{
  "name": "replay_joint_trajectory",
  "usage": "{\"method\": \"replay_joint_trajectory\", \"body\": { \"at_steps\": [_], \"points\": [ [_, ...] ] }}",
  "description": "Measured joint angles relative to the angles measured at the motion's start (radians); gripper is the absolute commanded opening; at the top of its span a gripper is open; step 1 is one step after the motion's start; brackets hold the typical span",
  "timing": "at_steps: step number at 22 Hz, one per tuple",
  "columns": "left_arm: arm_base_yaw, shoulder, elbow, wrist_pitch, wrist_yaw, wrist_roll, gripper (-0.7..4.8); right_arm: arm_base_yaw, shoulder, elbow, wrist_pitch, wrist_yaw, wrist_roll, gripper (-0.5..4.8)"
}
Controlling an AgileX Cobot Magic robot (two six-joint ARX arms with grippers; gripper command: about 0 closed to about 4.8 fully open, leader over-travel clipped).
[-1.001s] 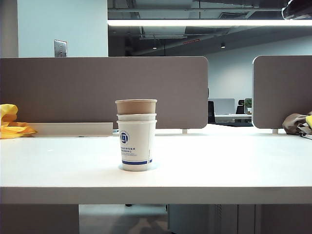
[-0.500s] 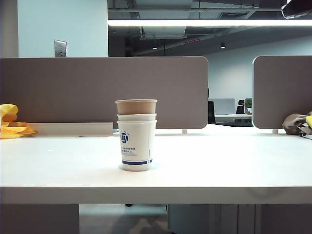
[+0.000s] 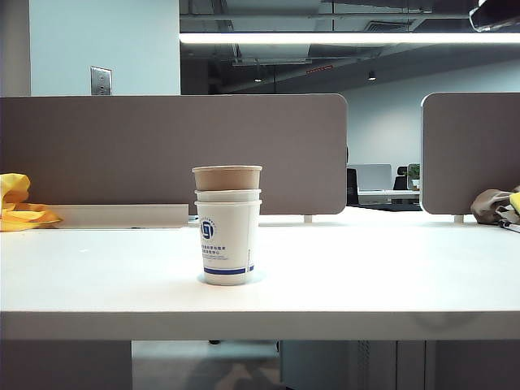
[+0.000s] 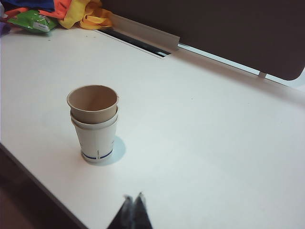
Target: Pick up all the paper cups on the table one by one and stack them together.
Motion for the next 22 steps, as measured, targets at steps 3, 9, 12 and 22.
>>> {"method": "replay_joint_trajectory", "body": {
  "at_steps": [3,9,12,22],
  "points": [
    [0.0,0.0,0.0,-0.001,0.0,0.0,-0.05,0.0,0.0,0.0,0.0,0.0,0.0,-0.05],
    [0.0,0.0,-0.027,0.022,0.003,0.0,-0.05,0.0,-0.001,-0.037,0.017,0.0,0.0,-0.05],
    [0.0,0.0,-0.071,0.132,0.004,0.0,-0.05,0.0,-0.011,-0.121,0.167,0.0,0.0,-0.05],
    [0.001,-0.028,-0.276,0.302,0.003,0.0,-0.05,-0.004,-0.175,-0.237,0.32,0.0,0.0,-0.05]
  ]
}}
